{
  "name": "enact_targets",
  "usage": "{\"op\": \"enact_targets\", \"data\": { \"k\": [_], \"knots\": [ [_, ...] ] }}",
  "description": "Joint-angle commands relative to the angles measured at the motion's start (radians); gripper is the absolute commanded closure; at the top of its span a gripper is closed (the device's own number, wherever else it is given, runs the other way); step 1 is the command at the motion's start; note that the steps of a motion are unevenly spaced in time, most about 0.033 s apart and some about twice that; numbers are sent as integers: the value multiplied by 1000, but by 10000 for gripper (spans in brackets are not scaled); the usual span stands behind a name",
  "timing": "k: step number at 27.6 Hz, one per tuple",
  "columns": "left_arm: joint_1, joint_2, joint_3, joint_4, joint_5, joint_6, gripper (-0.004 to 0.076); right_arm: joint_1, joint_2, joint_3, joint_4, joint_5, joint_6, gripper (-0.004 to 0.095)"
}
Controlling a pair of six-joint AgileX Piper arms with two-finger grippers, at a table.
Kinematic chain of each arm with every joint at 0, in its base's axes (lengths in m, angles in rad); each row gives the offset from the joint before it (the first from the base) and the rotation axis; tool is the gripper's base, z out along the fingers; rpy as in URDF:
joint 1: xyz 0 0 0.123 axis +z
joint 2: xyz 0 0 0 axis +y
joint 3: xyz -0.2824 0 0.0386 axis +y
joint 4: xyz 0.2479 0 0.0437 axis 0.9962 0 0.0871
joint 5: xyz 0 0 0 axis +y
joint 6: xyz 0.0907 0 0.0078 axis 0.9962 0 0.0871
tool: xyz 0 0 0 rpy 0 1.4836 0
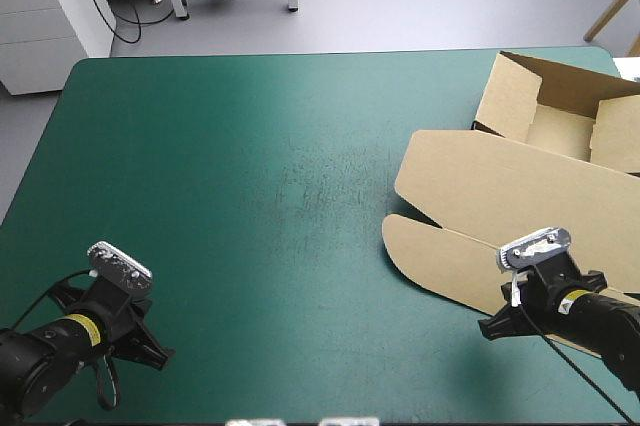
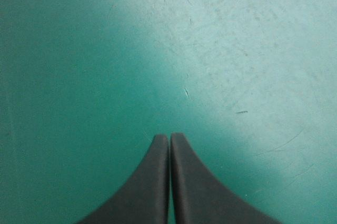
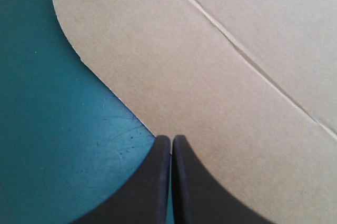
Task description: Fold the box
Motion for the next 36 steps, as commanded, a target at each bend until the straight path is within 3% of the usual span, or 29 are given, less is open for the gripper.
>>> {"op": "enact_targets", "data": {
  "k": [1, 36],
  "knots": [
    [-3, 1, -22, 1, -53, -1, 734, -2, -33, -10, 22, -52, -7, 912],
    [-3, 1, -22, -3, -42, -1, 734, -2, -72, 20, 22, -34, 20, 912]
  ]
}}
